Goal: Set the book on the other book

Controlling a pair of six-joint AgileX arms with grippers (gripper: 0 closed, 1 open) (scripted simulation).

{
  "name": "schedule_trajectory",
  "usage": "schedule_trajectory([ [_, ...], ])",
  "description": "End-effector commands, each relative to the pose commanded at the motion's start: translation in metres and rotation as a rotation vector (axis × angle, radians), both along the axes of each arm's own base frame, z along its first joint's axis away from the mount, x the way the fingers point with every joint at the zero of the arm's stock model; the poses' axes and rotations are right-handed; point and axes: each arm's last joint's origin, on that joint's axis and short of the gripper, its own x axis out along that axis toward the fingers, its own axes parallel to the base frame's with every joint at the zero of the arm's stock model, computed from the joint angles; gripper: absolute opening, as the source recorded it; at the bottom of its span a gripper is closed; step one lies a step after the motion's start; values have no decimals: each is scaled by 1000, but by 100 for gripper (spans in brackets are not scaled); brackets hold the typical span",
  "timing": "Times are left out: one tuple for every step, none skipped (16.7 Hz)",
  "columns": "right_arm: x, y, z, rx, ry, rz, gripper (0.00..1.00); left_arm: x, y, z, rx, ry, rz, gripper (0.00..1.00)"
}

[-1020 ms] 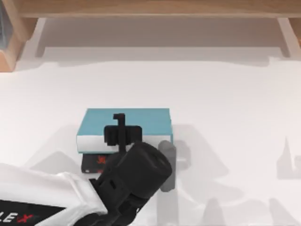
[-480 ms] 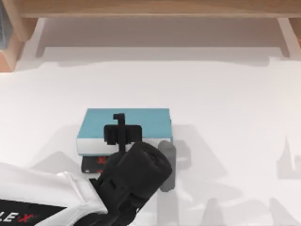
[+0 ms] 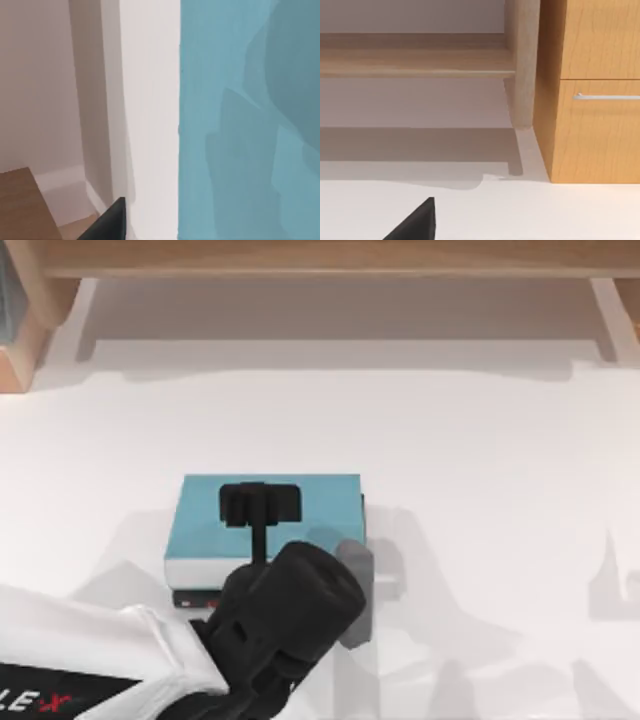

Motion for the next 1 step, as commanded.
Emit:
schedule_trajectory([
  [0, 0, 0, 0, 0, 0, 100, 0, 0, 0, 0, 0, 0, 100],
])
